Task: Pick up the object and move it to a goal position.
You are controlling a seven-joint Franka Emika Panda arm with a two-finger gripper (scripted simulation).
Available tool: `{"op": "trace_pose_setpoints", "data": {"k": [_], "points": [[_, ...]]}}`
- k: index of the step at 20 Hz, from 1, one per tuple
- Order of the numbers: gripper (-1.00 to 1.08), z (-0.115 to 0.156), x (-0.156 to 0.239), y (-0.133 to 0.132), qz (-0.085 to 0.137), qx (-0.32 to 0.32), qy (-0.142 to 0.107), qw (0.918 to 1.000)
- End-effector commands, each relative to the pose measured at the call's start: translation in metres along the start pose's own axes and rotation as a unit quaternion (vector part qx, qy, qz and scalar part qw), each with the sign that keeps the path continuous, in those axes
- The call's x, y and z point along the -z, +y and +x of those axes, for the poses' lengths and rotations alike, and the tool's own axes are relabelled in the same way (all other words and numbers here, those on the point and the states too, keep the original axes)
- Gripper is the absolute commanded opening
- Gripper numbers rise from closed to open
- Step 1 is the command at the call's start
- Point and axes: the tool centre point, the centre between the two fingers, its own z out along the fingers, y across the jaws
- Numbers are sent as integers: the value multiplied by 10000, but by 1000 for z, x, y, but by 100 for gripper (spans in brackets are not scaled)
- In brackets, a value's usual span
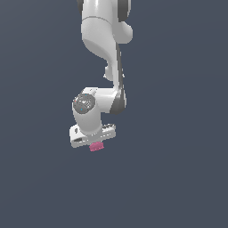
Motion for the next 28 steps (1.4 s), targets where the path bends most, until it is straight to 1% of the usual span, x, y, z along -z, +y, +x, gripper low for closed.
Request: {"op": "trace_pose_setpoints", "data": {"k": [1,12,17,23,28], "points": [[-100,-3,14,-11,-2,3,5,10000],[-100,-23,98,-76,-7,4,1,10000],[-100,-30,130,-101,-7,4,1,10000],[-100,-34,156,-120,-7,4,1,10000],[-100,-35,163,-125,-3,3,1,10000]]}}
